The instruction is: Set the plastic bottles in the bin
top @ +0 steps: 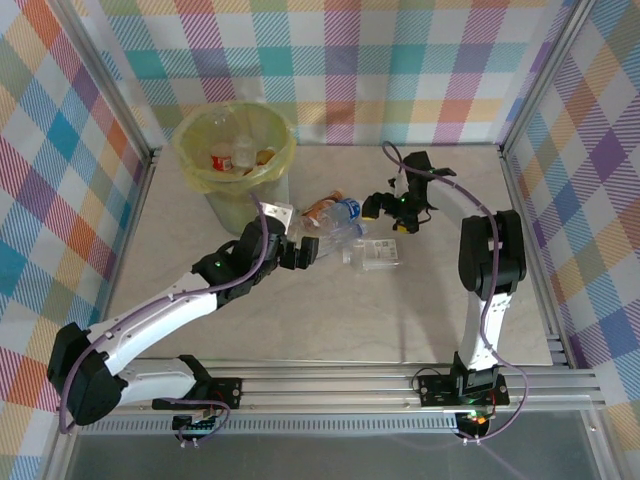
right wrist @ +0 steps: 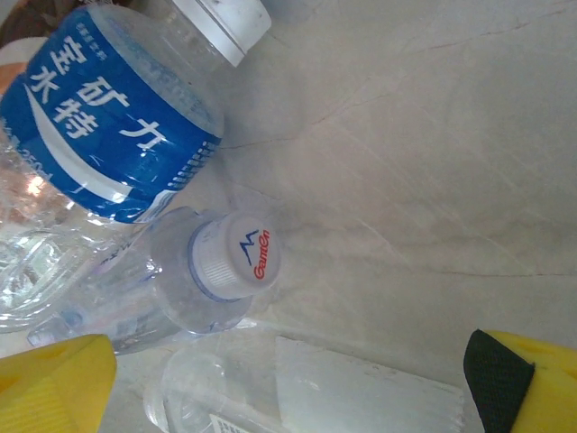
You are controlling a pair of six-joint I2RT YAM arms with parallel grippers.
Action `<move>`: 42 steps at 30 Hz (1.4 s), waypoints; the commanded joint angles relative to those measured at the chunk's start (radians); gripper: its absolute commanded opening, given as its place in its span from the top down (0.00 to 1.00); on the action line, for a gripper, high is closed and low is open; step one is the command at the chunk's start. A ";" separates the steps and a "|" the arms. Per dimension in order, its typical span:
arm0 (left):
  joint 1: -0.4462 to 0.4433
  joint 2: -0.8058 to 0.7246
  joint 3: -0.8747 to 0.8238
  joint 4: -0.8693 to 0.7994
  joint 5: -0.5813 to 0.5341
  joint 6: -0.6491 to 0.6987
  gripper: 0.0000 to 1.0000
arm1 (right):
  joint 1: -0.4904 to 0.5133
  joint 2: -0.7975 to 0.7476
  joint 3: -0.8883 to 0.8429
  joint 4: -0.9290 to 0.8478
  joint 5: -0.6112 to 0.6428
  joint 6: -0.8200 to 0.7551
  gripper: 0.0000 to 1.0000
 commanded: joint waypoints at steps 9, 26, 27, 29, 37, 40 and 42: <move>-0.012 -0.028 -0.008 0.030 -0.056 -0.031 0.00 | -0.007 -0.099 -0.155 0.029 -0.057 0.000 0.03; -0.015 0.003 -0.031 0.051 -0.043 -0.032 0.00 | 0.025 -0.345 -0.560 0.208 -0.129 0.163 0.02; -0.016 0.003 -0.031 0.051 -0.046 -0.032 0.00 | 0.035 -0.359 -0.584 0.216 -0.124 0.176 0.02; -0.015 -0.001 -0.034 0.053 -0.050 -0.034 0.00 | 0.062 -0.391 -0.630 0.227 -0.104 0.202 0.02; -0.015 -0.006 -0.035 0.052 -0.070 -0.029 0.00 | 0.162 -0.548 -0.714 0.167 0.017 0.261 0.00; -0.015 -0.009 -0.036 0.057 -0.076 -0.032 0.00 | 0.195 -0.595 -0.684 0.077 0.126 0.255 0.00; -0.015 -0.015 -0.039 0.062 -0.084 -0.038 0.00 | 0.223 -0.615 -0.653 0.013 0.228 0.246 0.00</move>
